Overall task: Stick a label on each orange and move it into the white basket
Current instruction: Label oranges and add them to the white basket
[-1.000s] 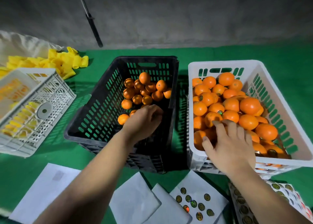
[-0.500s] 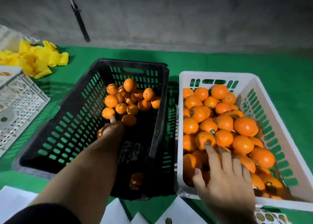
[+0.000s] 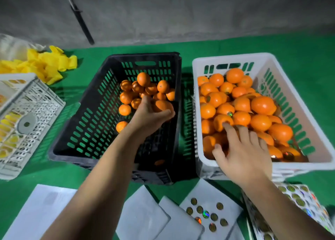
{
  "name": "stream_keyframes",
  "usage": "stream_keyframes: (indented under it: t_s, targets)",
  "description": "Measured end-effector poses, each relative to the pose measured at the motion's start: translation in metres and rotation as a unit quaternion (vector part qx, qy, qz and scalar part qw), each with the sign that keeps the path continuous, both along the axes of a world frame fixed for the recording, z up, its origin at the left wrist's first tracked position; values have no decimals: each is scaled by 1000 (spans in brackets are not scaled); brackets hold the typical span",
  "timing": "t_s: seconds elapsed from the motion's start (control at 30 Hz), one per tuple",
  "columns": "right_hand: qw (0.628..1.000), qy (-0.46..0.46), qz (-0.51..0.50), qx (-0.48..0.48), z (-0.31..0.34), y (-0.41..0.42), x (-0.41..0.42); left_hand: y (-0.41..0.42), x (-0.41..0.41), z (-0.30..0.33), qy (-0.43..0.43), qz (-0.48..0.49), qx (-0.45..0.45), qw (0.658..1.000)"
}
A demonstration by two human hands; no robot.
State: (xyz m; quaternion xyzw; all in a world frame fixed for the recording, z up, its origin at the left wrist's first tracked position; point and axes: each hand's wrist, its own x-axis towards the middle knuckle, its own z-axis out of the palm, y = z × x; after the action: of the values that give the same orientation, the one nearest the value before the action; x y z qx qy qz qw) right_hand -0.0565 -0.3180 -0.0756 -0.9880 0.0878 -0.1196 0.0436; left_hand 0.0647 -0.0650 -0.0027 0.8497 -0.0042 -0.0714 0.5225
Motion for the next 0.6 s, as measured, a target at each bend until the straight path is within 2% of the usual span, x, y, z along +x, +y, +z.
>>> stream_keyframes:
  t_s: [0.1, 0.2, 0.27, 0.37, 0.43, 0.5, 0.6]
  targets:
    - [1000, 13, 4, -1, 3, 0, -2, -17, -71, 14, -136, 13, -99, 986]
    - [1000, -14, 15, 12, 0, -3, -5, -27, -132, 2, -166, -13, -153, 974]
    - [997, -56, 40, 30, -6, -5, -11, -29, -172, -23, -126, -64, -166, 976]
    - [977, -162, 85, 108, -27, 4, -43, -27, -213, -87, -64, -125, -107, 984]
    - [960, -192, 110, 175, -53, 18, -83, -27, -228, -127, 56, -121, -108, 985]
    - [960, -156, 139, 185, -88, 28, -124, -31, -235, -160, 123, -151, -68, 978]
    - [965, 29, 124, 227, -131, 22, -153, -34, -234, -189, 131, -274, 59, 951]
